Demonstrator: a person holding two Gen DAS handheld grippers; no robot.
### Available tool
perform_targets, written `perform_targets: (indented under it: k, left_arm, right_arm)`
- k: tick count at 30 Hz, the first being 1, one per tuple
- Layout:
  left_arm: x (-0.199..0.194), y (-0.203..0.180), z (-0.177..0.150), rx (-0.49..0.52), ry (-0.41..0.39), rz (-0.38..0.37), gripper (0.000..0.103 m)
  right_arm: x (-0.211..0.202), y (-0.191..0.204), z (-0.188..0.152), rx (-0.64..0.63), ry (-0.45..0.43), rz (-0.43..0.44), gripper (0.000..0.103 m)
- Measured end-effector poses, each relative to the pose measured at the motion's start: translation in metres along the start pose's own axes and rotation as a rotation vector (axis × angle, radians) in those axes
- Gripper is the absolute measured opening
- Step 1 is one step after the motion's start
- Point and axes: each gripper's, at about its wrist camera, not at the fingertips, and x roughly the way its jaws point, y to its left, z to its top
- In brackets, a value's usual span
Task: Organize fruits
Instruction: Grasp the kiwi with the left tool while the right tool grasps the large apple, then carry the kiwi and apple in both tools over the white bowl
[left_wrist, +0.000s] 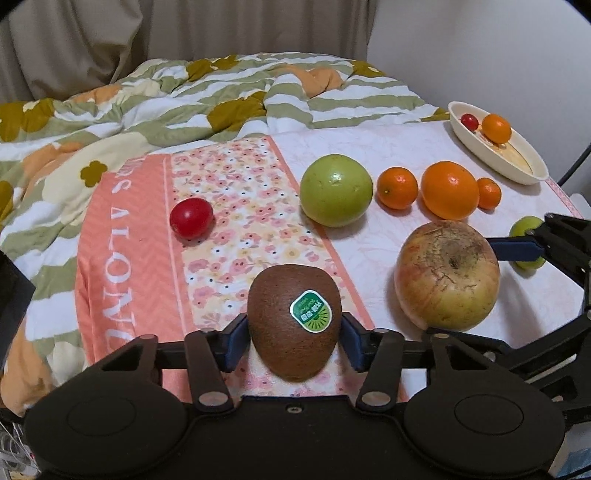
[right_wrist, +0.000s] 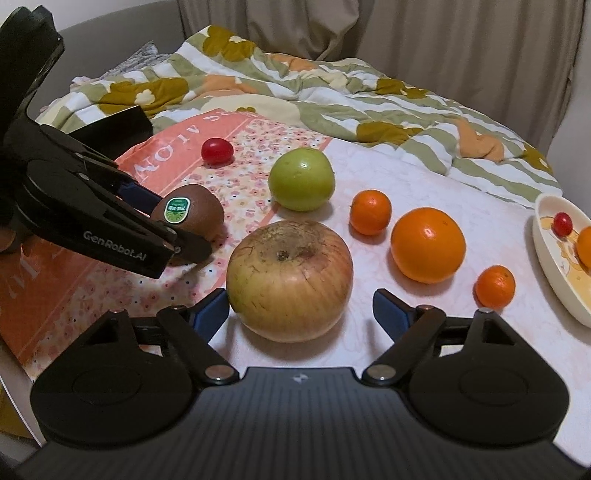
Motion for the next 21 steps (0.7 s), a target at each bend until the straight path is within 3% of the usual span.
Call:
perform_targets:
  k: [21]
  left_arm:
    - [-0.012, 0.005, -0.013, -0.050, 0.000, 0.033, 0.055]
  right_arm:
    - [0.008, 0.001, 0.010, -0.029, -0.014, 0.053, 0.090]
